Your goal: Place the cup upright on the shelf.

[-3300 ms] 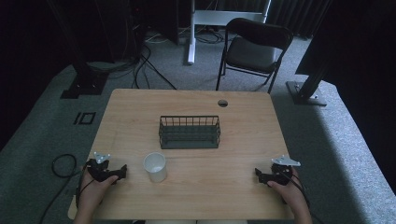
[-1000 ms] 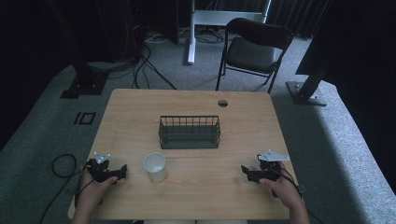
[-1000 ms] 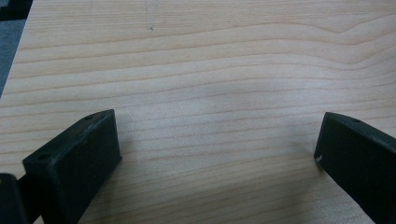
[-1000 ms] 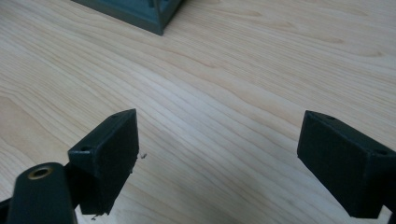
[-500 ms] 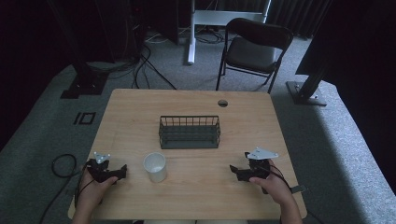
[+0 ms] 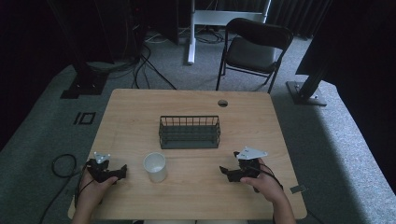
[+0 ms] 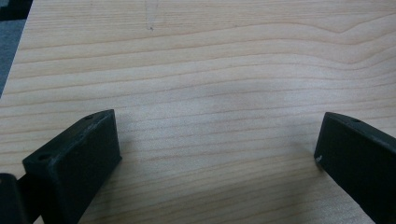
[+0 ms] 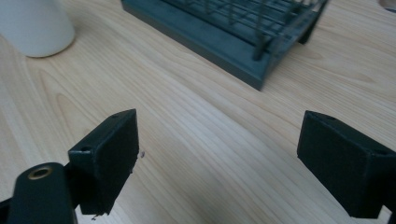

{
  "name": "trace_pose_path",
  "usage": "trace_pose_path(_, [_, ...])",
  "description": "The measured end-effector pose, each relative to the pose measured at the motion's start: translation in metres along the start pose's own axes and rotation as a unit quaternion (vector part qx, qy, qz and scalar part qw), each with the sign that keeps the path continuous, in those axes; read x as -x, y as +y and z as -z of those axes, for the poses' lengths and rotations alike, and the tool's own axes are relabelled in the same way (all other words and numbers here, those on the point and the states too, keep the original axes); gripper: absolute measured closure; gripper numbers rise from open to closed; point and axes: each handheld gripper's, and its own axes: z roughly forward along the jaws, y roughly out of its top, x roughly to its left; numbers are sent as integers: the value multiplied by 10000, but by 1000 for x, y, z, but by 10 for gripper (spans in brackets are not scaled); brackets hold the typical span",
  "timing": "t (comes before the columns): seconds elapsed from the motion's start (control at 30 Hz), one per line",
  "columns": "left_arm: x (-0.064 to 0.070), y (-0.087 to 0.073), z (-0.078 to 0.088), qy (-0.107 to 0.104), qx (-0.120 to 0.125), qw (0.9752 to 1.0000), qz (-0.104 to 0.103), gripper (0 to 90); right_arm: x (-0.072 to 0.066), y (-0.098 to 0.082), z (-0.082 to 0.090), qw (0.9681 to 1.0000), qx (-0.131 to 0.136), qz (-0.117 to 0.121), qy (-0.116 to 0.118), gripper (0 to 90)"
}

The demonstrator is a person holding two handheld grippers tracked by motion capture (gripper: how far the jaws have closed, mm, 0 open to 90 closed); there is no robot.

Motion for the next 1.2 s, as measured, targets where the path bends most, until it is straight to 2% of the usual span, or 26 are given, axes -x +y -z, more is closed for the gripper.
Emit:
trace_pose_path(0.63, [0,0,0,0,0,10000,0,4,-28,17,-25,9987,8,240,460,126])
trace_pose_path(1.2, [0,0,0,0,3,10000,3,4,-61,38,-49,9937,68,615,932,129])
